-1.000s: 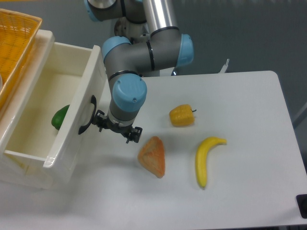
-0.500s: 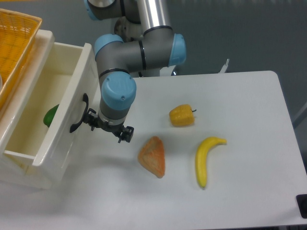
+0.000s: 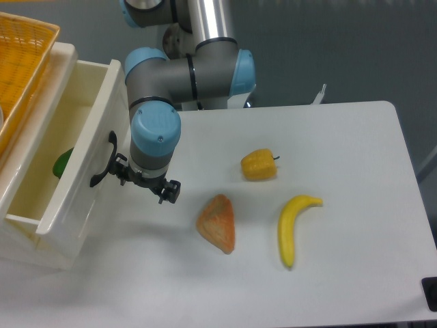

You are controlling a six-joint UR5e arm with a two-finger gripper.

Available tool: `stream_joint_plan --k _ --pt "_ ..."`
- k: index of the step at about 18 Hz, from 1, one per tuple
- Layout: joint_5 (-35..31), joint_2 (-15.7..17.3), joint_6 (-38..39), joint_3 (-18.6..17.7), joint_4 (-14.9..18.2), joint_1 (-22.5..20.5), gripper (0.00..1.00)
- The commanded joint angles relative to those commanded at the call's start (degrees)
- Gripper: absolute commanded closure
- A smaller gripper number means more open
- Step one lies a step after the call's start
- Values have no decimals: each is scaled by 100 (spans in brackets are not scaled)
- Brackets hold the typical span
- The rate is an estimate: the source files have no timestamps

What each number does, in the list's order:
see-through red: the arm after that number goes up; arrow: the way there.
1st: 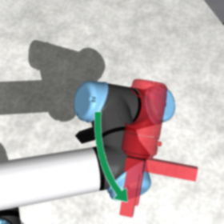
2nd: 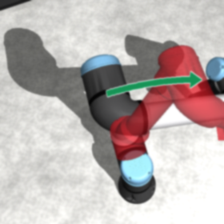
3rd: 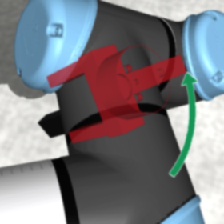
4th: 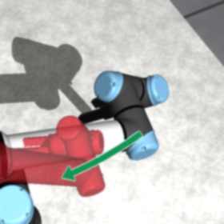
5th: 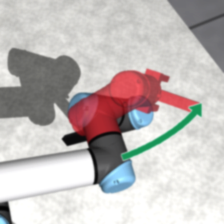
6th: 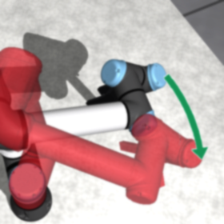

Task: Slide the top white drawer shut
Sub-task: 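Push the drawer front with the gripper, sliding the drawer inward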

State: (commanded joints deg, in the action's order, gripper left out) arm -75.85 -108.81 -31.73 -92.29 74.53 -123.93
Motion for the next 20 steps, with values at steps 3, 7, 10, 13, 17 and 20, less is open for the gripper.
stream_joint_plan --k 3,7,10,13,17,20 --pt "-9 0 44 18 0 79 0" --pt "0 35 79 61 0 141 0" --pt "-9 88 132 70 0 246 0" --pt "-9 88 158 70 0 307 0" --pt "-18 88 237 70 0 343 0" --pt "-18 88 246 70 0 387 0"
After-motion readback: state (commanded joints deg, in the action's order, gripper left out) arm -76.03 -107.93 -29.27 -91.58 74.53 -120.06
